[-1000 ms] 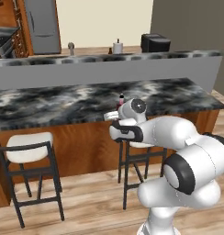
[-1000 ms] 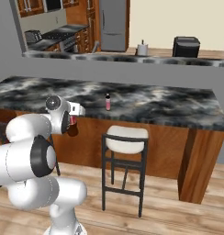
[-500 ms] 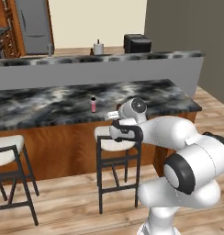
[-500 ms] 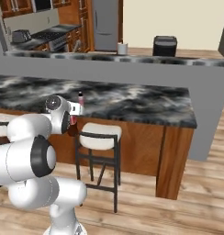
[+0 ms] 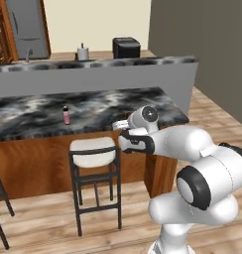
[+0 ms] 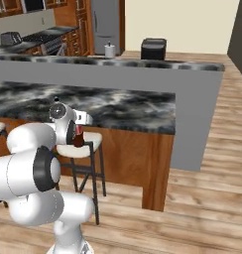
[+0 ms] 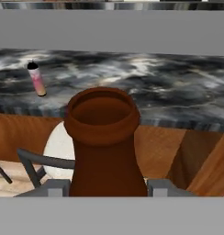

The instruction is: Place the large bottle from the dining counter next to the other large bottle outside the sink, and place the small bottle from the dining counter next to the other small bottle inside the sink.

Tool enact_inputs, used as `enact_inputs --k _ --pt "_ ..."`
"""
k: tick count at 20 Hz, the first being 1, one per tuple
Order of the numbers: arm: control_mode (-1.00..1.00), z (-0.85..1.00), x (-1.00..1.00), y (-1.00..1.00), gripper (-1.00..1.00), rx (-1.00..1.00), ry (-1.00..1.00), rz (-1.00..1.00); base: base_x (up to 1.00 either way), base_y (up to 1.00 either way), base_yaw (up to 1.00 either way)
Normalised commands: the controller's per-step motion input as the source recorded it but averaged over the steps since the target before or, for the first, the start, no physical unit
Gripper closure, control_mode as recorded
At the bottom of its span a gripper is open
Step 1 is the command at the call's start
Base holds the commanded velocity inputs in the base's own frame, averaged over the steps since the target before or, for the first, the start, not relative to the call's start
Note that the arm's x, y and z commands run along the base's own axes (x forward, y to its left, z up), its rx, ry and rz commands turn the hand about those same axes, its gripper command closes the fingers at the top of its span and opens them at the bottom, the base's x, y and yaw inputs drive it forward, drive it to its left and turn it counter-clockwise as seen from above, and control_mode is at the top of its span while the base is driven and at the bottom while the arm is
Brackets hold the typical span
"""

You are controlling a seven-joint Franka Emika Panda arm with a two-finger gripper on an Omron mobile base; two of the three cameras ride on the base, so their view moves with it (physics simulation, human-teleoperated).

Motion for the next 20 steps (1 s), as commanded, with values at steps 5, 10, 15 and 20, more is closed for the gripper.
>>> enact_inputs --k 5,10,15,20 --pt "1.0 0.0 0.0 0.0 1.0 0.0 0.0 0.0 0.0 -0.83 0.0" --pt "1.0 0.0 0.0 0.0 1.0 0.0 0.0 0.0 0.0 -0.91 0.0" --pt "1.0 0.0 0.0 0.0 1.0 0.0 0.0 0.0 0.0 -0.95 0.0" --pt "1.0 0.0 0.0 0.0 1.0 0.0 0.0 0.0 0.07 -0.89 0.0"
